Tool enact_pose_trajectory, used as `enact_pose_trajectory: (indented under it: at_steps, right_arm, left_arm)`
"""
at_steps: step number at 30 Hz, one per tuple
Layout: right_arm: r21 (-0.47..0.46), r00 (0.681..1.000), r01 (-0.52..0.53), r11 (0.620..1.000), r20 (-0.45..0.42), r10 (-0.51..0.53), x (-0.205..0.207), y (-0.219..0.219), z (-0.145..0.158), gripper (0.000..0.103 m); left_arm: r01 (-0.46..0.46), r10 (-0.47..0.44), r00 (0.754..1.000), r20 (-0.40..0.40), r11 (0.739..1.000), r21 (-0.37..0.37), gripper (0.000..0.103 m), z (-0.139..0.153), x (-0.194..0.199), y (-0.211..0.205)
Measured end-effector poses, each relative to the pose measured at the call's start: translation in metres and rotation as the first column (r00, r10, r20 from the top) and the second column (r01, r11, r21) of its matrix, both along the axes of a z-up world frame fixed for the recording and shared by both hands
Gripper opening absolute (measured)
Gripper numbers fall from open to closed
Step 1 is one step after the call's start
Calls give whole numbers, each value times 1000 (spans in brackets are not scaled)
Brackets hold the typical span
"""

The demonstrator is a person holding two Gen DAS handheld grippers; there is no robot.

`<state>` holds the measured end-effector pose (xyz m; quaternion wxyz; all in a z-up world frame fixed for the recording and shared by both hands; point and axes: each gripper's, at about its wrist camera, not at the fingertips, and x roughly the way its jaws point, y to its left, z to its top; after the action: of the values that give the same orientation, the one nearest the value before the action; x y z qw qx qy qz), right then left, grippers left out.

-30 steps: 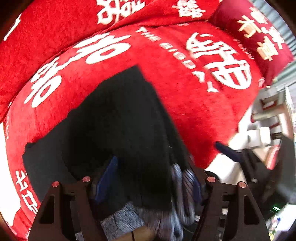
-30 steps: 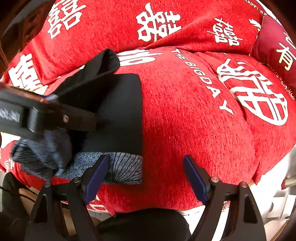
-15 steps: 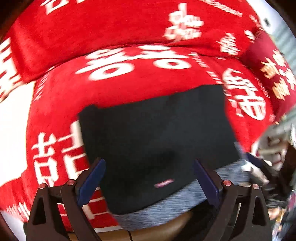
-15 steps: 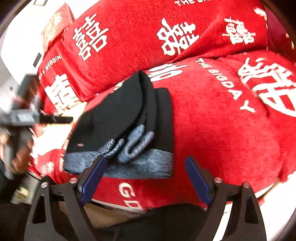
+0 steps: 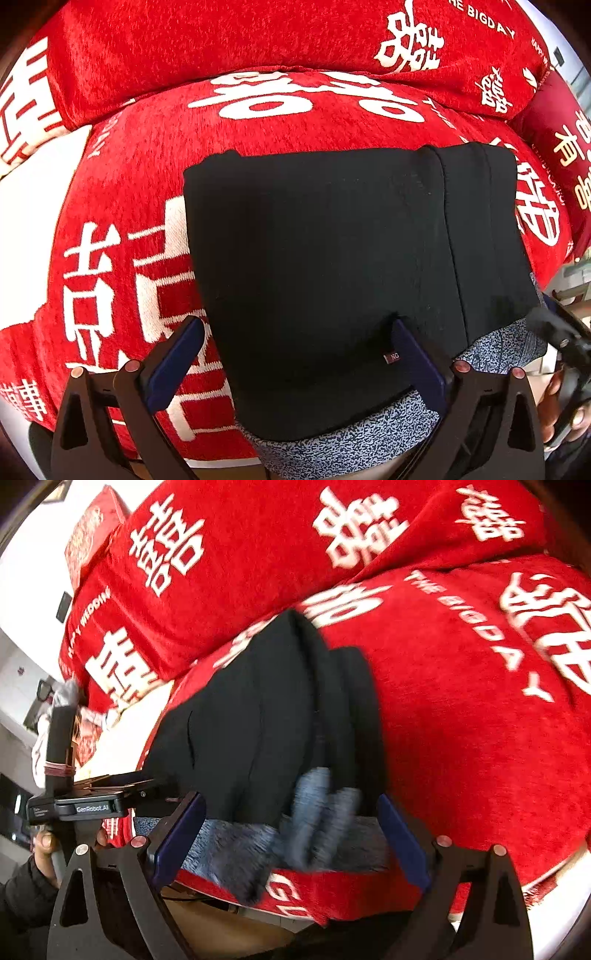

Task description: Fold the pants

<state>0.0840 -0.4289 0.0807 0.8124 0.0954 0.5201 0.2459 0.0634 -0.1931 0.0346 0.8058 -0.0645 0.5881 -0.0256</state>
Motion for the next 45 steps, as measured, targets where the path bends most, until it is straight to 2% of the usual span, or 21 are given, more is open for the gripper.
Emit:
enact_pose_trajectory:
  at_steps: [1, 3, 5, 6, 9, 13, 16, 17, 19, 23, 25, 27, 28, 29, 30, 34, 36, 39, 42, 43, 45]
  right_arm:
    - [-24, 999, -15, 1000, 28, 16, -3, 7, 3, 84]
    - [-89, 997, -57, 994, 56, 62, -8, 23, 7, 48]
    - [-160, 997, -45, 986, 61, 55, -8, 31, 7, 34]
    - [-160, 997, -40, 986, 58, 50, -8, 30, 8, 29]
    - [-124, 997, -22, 992, 71, 31, -12, 23, 20, 25]
    - [-111, 995, 21, 994, 100, -10, -23, 13, 22, 25]
    - [-80, 997, 83, 993, 13, -82, -15, 0, -4, 27]
    - [-63, 995, 99, 993, -19, -100, -12, -4, -12, 32]
    - [-42, 994, 107, 993, -26, -108, -10, -8, -12, 32]
    - [-146, 998, 58, 988, 34, -53, -14, 9, -3, 34]
    - [-153, 998, 62, 986, 21, -60, -11, 10, -5, 39]
    - [-122, 997, 80, 989, -1, -80, -8, 8, -9, 42]
    - [-111, 996, 84, 990, 0, -85, -7, 7, -10, 42]
    - [-99, 996, 85, 991, 14, -83, -8, 8, -6, 29]
    - [-84, 996, 83, 993, 24, -82, -9, 9, -2, 25]
    - [-51, 992, 107, 993, 66, -104, -14, 7, 10, 23]
    - [-35, 990, 140, 990, 27, -139, -11, 0, -3, 23]
    - [-28, 988, 152, 988, -19, -153, -9, -5, -18, 28]
    - [-66, 987, 156, 985, -24, -158, -5, -6, -5, 42]
    - [-113, 985, 170, 979, 19, -169, -5, -5, 4, 44]
    - [-202, 973, 186, 962, 172, -152, -6, 2, 31, 57]
  left_arm:
    - [-2, 2, 1000, 0, 1000, -7, 102, -1, 0, 1]
    - [-5, 5, 1000, 0, 1000, -18, 102, -3, 0, 3]
    - [-7, 7, 1000, -1, 999, -32, 102, -4, 0, 4]
    - [-8, 8, 1000, -3, 999, -38, 102, -4, 0, 4]
    - [3, -4, 1000, -1, 998, -58, 102, -3, 0, 5]
    - [31, -30, 999, 15, 999, -45, 102, 1, -3, 1]
    - [40, -40, 999, 4, 998, -47, 102, -5, -2, -2]
    - [32, -32, 999, -4, 998, -56, 102, -9, -1, -1]
    - [23, -24, 1000, -7, 997, -78, 102, -10, -1, 3]
    - [16, -17, 1000, -11, 995, -96, 102, -11, 0, 6]
    - [14, -15, 1000, -8, 995, -99, 102, -11, -1, 6]
    - [10, -11, 1000, -10, 994, -112, 102, -13, -1, 8]
    - [7, -9, 1000, -13, 993, -119, 102, -14, -1, 9]
    - [2, -5, 1000, -19, 991, -130, 102, -14, -1, 11]
    - [-2, 0, 1000, -21, 991, -133, 102, -13, -1, 12]
    - [-25, 27, 1000, 10, 992, -127, 102, -5, -2, 16]
    - [-32, 33, 999, 2, 992, -126, 102, -8, 0, 18]
    - [-45, 42, 999, -28, 987, -154, 102, -17, 0, 22]
    - [-57, 53, 998, -27, 986, -157, 102, -11, 2, 28]
    - [-65, 63, 998, -18, 987, -147, 102, -7, 3, 31]
    - [-94, 98, 995, 22, 985, -148, 102, 6, 8, 41]
